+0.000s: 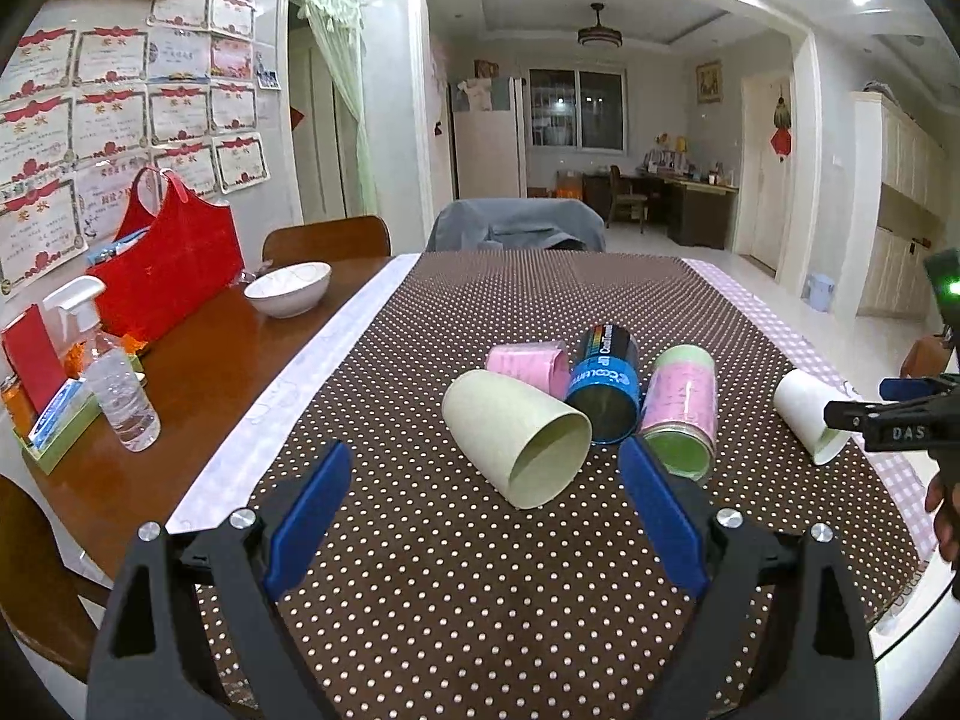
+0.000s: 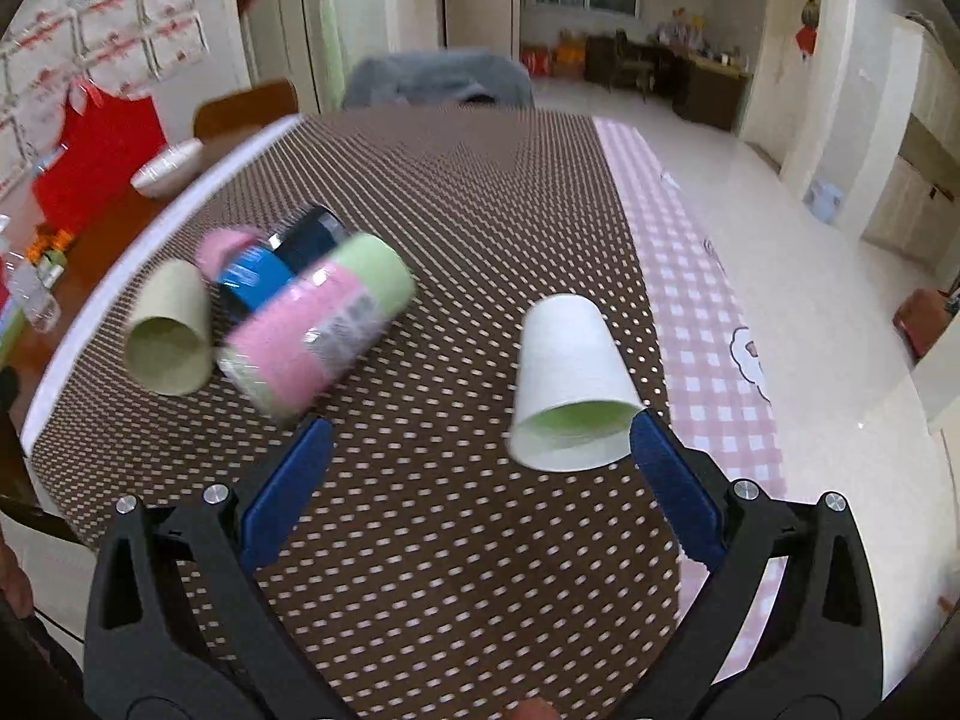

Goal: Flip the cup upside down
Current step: 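Move the right gripper to the white paper cup and grasp it, then lift the white paper cup with the right gripper toward the left gripper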

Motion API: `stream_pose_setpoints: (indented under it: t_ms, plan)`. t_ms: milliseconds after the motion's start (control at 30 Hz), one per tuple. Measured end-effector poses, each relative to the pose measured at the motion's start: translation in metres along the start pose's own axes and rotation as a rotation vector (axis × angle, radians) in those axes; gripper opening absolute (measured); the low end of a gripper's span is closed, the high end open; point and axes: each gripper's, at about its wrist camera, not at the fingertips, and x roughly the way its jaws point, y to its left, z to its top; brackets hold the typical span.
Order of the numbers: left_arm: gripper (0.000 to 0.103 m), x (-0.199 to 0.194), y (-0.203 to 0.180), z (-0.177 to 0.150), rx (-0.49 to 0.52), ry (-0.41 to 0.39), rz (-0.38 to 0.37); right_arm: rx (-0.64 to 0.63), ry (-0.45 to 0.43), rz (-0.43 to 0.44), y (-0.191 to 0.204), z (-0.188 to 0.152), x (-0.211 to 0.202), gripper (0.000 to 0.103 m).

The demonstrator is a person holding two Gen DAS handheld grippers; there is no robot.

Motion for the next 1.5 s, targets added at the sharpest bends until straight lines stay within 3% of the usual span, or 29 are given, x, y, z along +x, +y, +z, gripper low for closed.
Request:
stream_pose_setpoints:
  t_ms: [400, 733, 767, 867, 1067, 1267, 1500]
  plan:
    - [0.089, 0.041, -0.005, 0.005, 0.009, 0.072, -0.009, 0.001, 0.164, -0.026, -0.025, 0.017, 0.067, 0.097]
    - [0.089, 0.062, -0.012, 0.007, 0.02, 0.112, 0.0, 0.021, 0.208, -0.005, -0.036, 0.02, 0.101, 0.096]
    - [0.089, 0.063, -0.012, 0.007, 0.02, 0.114, 0.001, 0.019, 0.21, 0.001, -0.036, 0.02, 0.102, 0.094]
    - [0.089, 0.067, -0.013, 0.007, 0.018, 0.123, 0.005, 0.019, 0.216, 0.018, -0.034, 0.019, 0.104, 0.066]
    - [0.089, 0.066, -0.012, 0.007, 0.016, 0.127, 0.009, 0.006, 0.196, 0.048, -0.028, 0.013, 0.094, 0.065]
    - [0.089, 0.055, -0.01, 0.006, 0.011, 0.109, 0.011, 0.014, 0.147, 0.139, -0.007, 0.005, 0.06, 0.065]
    - [0.089, 0.038, 0.003, -0.004, -0.018, 0.099, 0.028, 0.042, 0.083, 0.363, 0.052, -0.018, 0.008, 0.065]
